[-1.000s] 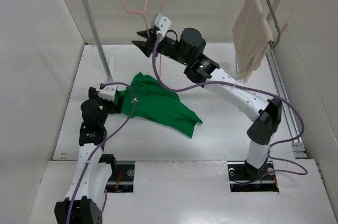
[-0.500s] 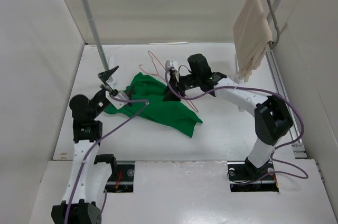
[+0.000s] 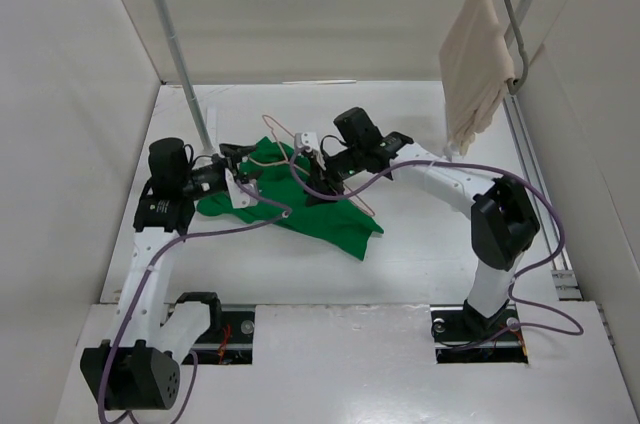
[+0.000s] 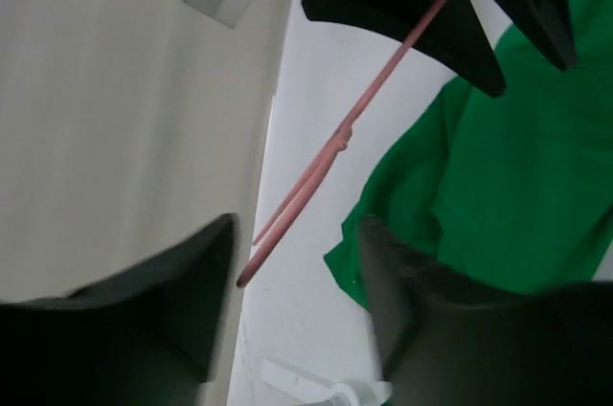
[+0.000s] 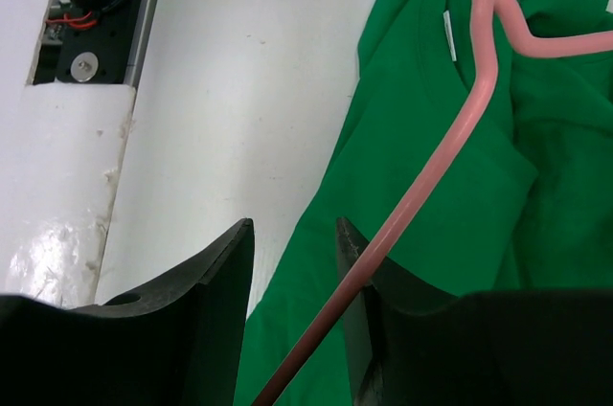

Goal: Place the t-shirt on the hanger
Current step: Place tshirt on hanger

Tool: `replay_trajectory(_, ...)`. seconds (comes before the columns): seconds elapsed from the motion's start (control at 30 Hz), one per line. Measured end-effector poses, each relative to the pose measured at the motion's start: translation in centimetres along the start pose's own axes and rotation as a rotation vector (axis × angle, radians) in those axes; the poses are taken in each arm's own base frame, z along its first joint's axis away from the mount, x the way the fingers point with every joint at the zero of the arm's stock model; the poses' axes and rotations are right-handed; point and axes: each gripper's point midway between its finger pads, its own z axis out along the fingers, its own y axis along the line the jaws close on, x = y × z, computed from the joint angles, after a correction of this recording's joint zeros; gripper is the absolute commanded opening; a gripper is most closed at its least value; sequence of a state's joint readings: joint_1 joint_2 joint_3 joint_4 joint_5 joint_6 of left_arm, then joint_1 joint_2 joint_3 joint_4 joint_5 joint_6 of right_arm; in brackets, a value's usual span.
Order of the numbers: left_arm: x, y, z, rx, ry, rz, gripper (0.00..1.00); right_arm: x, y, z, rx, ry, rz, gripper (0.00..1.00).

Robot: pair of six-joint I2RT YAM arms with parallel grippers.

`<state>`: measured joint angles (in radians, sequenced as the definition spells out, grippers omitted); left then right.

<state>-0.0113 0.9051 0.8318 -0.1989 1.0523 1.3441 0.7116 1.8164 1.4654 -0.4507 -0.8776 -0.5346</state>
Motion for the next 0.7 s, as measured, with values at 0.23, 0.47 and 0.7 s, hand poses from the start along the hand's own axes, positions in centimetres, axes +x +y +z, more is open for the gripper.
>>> replay_trajectory(0.23, 0.4, -0.4, 0.1, 0.021, 0.025, -0.050, 0.00, 0.2, 0.5, 0.1, -0.011, 0.026, -0.006, 0.26)
replay_trajectory(0.47, 0.6, -0.4, 0.0, 0.015, 0.039, -0.098, 0.00, 0.3, -0.9, -0.2, 0.072, 0.060, -0.036, 0.00)
replay_trajectory(0.7, 0.8, -0.7, -0.1, 0.018, 0.050, -0.116, 0.00, 0.2, -1.5, -0.6, 0.120, 0.078, -0.053, 0.73)
